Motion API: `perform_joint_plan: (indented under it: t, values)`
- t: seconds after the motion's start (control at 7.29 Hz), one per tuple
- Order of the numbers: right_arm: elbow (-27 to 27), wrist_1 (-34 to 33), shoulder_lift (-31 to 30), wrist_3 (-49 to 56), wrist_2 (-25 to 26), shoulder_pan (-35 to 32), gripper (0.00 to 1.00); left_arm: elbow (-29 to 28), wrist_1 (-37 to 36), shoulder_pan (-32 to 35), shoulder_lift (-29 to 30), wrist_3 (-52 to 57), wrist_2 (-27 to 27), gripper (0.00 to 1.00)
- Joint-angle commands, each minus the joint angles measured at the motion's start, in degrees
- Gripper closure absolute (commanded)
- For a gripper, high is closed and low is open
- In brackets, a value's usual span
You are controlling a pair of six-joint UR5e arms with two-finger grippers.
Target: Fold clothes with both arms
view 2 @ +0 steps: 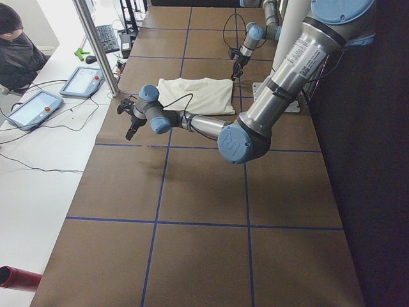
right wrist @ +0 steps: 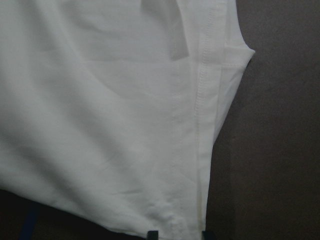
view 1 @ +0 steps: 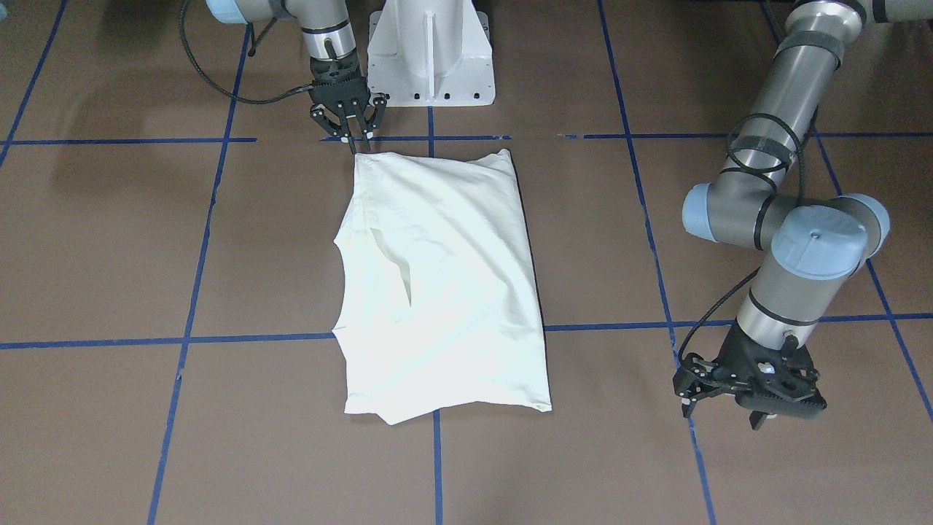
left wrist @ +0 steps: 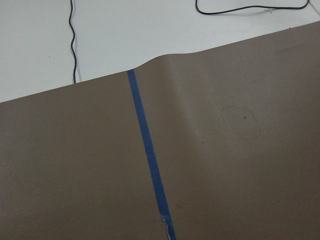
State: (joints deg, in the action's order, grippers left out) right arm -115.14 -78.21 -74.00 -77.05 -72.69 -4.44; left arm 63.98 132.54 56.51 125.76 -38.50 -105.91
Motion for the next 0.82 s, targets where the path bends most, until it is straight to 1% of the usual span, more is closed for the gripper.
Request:
perform_joint_plan:
  t: [0.0,0.14,0.27,0.41,0.55,0.69]
  values:
    - [0.52,-0.01,4.36,4.69,-7.07,-8.6,0.0,0.17,0.0,0.0,0.01,0.0,-0.09,0.0]
    - [3.84,-0.01,8.22,4.54,-9.81,-13.44,0.0,0.44,0.0,0.0,0.01,0.0,-0.09,0.0]
    - [8.31,0.08,13.05,4.28,-13.06,-17.58,0.03,0.44,0.0,-0.09,0.01,-0.09,-0.09,0.0]
    - [12.36,0.34,16.92,3.93,-14.75,-20.41,0.14,1.14,0.0,-0.26,0.01,-0.96,0.0,0.0]
    - [14.66,2.78,17.31,2.19,-16.5,-22.35,0.33,1.32,0.0,-0.52,0.01,-1.92,-0.09,0.0]
    - [21.82,11.59,17.66,-0.01,-17.13,-24.11,0.43,1.58,0.0,-0.7,0.01,-1.93,-0.09,0.0]
